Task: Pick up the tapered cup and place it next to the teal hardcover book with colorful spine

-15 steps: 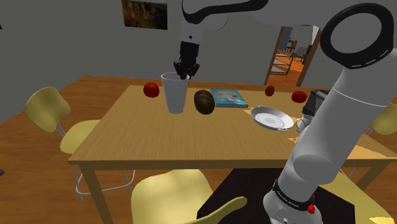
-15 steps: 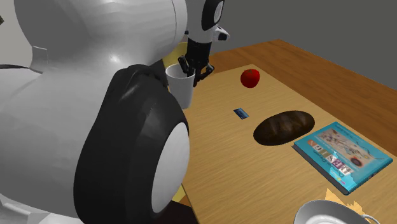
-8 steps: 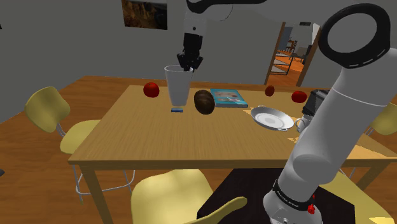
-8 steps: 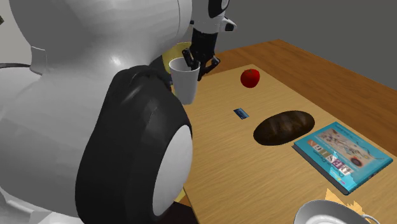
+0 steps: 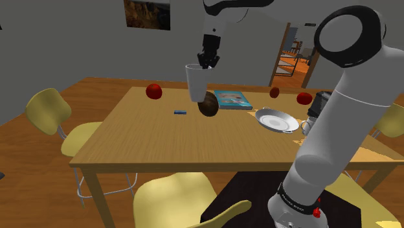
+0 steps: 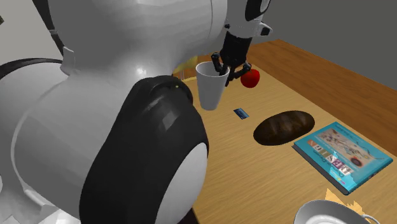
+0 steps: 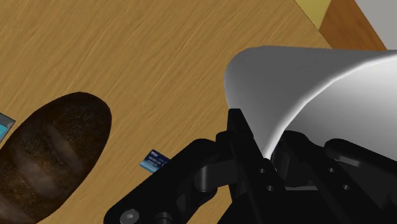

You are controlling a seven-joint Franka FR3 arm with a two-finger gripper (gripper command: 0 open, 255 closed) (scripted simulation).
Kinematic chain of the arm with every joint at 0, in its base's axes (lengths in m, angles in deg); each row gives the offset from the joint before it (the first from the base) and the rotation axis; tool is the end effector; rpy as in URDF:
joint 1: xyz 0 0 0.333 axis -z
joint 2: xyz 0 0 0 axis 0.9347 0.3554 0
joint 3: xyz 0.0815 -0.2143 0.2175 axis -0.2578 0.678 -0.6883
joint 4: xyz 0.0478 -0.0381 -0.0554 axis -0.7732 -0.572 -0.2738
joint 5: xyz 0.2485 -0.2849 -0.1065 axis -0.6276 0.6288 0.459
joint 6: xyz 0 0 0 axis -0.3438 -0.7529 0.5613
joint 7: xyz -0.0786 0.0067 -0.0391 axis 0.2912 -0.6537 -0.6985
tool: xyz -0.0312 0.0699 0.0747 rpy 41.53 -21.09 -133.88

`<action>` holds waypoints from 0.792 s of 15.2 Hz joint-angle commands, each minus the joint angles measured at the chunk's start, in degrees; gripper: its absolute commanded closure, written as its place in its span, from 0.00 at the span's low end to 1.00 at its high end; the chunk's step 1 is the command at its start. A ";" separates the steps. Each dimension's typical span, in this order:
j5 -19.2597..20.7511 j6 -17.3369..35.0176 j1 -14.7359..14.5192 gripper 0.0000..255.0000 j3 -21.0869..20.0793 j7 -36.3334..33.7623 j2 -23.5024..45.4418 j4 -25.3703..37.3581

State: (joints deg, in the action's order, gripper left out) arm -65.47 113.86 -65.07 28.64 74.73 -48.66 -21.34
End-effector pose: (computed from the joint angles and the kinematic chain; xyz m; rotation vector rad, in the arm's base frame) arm 0.5340 -0.0850 0.6007 -2.9818 0.1201 0.0554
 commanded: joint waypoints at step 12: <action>-1.10 -6.35 9.60 1.00 8.66 17.49 10.96 14.54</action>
State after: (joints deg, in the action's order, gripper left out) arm -66.32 107.98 -56.38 36.66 90.68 -38.88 -8.22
